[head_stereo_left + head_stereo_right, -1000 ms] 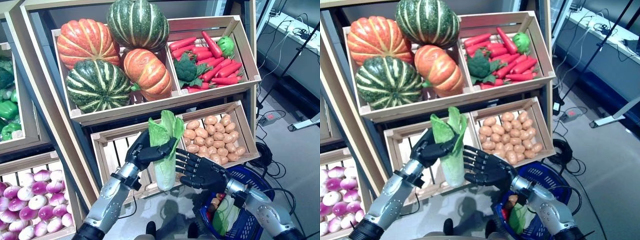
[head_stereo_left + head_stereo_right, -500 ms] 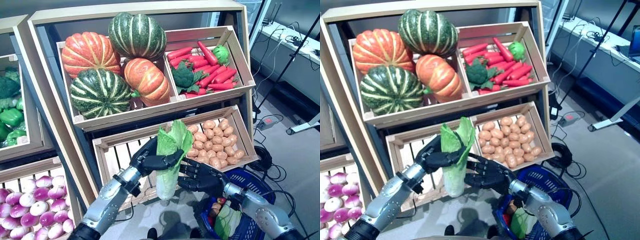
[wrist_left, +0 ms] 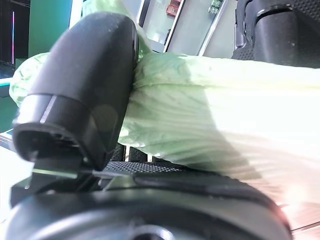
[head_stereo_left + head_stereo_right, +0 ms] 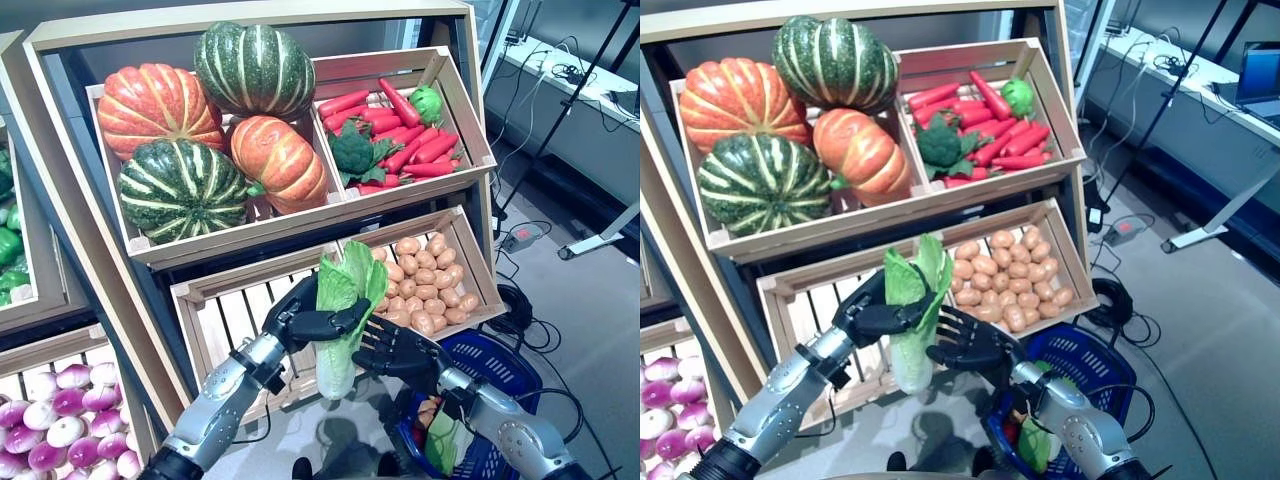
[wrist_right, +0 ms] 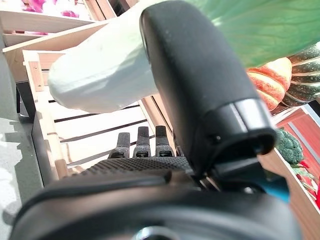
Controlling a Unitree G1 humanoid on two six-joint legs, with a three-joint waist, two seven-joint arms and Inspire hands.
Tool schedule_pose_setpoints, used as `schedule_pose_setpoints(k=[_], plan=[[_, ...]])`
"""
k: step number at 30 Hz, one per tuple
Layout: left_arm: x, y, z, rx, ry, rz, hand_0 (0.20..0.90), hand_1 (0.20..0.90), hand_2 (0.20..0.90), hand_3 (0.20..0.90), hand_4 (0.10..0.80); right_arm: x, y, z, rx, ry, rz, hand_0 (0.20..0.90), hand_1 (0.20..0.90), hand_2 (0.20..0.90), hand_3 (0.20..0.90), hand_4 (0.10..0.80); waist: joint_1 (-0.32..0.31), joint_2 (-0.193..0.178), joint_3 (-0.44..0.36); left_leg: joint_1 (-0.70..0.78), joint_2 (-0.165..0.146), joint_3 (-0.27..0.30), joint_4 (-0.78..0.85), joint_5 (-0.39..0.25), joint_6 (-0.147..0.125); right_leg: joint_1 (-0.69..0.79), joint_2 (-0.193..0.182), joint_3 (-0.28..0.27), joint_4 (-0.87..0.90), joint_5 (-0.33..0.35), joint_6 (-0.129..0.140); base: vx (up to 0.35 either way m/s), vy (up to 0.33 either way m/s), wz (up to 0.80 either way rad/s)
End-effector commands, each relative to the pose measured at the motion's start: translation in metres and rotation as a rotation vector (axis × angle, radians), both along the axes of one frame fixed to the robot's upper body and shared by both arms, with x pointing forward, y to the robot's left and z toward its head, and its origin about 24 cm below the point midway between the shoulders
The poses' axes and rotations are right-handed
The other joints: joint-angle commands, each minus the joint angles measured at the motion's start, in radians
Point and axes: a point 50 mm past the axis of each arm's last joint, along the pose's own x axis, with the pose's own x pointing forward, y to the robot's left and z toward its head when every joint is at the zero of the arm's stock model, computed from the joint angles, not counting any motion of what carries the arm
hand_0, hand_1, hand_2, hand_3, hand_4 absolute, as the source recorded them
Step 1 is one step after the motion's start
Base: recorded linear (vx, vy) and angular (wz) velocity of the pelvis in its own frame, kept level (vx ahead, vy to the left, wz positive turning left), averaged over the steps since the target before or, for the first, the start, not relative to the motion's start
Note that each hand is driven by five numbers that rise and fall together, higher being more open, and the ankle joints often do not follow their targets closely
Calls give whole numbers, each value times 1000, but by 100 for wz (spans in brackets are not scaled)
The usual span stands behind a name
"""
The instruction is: Put vegetables into the basket
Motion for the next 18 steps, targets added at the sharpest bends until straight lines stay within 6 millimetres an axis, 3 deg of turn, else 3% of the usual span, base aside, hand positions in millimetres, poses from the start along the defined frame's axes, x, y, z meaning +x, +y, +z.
schedule_pose_setpoints(k=[1, 18], plan=[[7, -39, 76, -269, -337, -188, 300, 300, 300, 300, 400, 6, 35, 25, 178, -80, 259, 900, 900, 900, 900, 800, 19, -20, -61, 0, 18, -39, 2, -58, -31, 30, -56, -27, 2, 12, 38, 0, 0, 0], [4, -37, 69, -328, -291, -251, 300, 300, 300, 300, 400, -13, 38, 22, 344, -23, 521, 900, 900, 900, 900, 800, 33, -26, -78, 0, 19, -53, 2, -59, -35, 33, -53, -26, 2, 9, 38, 1, -1, 0]])
